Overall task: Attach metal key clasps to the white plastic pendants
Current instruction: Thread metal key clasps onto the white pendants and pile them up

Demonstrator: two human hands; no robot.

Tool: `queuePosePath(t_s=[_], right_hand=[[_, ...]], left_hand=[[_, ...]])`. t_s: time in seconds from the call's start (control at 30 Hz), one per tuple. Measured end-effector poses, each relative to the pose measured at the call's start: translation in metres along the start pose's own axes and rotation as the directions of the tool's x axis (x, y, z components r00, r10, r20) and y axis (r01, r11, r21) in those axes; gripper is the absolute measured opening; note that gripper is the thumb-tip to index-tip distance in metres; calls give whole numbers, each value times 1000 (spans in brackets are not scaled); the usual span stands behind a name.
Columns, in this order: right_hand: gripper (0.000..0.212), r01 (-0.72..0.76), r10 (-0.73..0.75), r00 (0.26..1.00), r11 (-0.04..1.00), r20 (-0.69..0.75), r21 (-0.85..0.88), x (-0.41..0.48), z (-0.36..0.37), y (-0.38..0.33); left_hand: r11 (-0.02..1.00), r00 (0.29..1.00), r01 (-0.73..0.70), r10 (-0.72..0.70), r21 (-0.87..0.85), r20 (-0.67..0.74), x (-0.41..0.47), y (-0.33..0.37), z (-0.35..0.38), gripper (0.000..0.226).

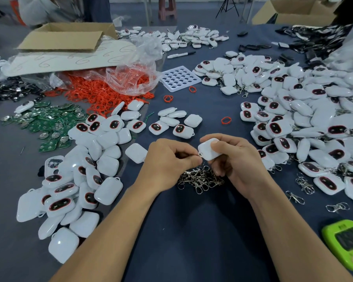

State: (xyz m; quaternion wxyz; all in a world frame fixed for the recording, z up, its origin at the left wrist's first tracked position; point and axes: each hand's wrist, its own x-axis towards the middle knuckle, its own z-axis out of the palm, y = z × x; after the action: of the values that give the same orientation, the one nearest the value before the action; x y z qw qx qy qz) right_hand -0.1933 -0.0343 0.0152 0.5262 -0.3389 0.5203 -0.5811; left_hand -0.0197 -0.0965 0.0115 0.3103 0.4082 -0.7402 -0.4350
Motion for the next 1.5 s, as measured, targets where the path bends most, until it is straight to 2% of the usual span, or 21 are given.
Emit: queuePosePath(t_s=[0.1, 0.17, 0.23, 0.33, 0.47, 0.53, 0.6, 0.67, 0.7, 0.77, 0.8, 0.83, 0.87, 0.93, 1.0, 1.13, 1.27, 1.4, 1.5], right_hand=[[30, -1, 5, 1000, 980, -20, 200, -1, 10, 6], [34, 10, -1, 1000, 945, -27, 328, -2, 18, 11], [37, 27, -17, 999, 938, -33, 346, -3, 22, 15], [37, 34, -22, 999, 943, -40, 331, -3, 22, 15], [29, 55, -39, 998, 948, -57, 314, -4, 24, 15], [28, 64, -45, 997, 948, -67, 312, -3, 24, 16], [27, 92, -71, 994, 953, -83, 289, -3, 24, 17], [26, 146, -128, 987, 967, -100, 208, -3, 26, 19], [24, 174, -158, 981, 973, -109, 154, -5, 28, 20], [21, 201, -191, 974, 977, -121, 75, -6, 30, 21], [22, 201, -192, 974, 977, -122, 66, -6, 31, 21], [25, 196, -186, 975, 977, -123, 78, -6, 30, 21], [28, 186, -172, 977, 977, -127, 104, -5, 29, 21], [28, 152, -131, 983, 974, -131, 168, -4, 27, 20], [28, 113, -90, 989, 969, -116, 219, -3, 24, 20], [33, 41, -19, 997, 945, -71, 325, -2, 19, 18], [35, 10, 6, 999, 930, -42, 366, -1, 16, 17], [27, 63, -42, 996, 950, -74, 307, -2, 20, 19], [28, 112, -91, 991, 968, -103, 226, -4, 24, 21]], left_hand=[[995, 982, -74, 85, 72, -170, 2, 5, 2, 23], [996, 977, -87, 84, -10, -194, 4, 6, 2, 19], [985, 992, -47, 26, -166, -127, 3, 7, 5, 7], [941, 996, 53, -72, -334, -47, 1, 6, 9, 5], [938, 992, 68, -99, -341, -75, 2, 5, 8, 14], [979, 991, 28, -53, -202, -122, 1, 5, 5, 13], [992, 988, -59, 74, 110, -138, 0, 4, 1, 16], [880, 980, -128, 184, 457, -80, -2, 3, -1, 28], [809, 975, -144, 215, 570, -59, -3, 3, -1, 30], [729, 969, -145, 240, 669, -52, -4, 4, -1, 28], [726, 969, -136, 239, 674, -63, -5, 4, 0, 26], [764, 972, -118, 219, 634, -82, -6, 4, 0, 23], [846, 981, -79, 161, 528, -112, -6, 3, 0, 19], [981, 992, 21, 4, 192, -127, -3, 2, 0, 14], [999, 996, 53, -52, 13, -78, -1, 1, 3, 12], [989, 1000, 6, -10, -147, -23, -1, 2, 4, 13], [988, 999, -39, 37, -150, -12, -1, 5, 5, 16], [986, 999, -16, 7, -165, -54, -4, 6, 8, 21], [1000, 992, -26, 26, 1, -124, -5, 6, 6, 24]])
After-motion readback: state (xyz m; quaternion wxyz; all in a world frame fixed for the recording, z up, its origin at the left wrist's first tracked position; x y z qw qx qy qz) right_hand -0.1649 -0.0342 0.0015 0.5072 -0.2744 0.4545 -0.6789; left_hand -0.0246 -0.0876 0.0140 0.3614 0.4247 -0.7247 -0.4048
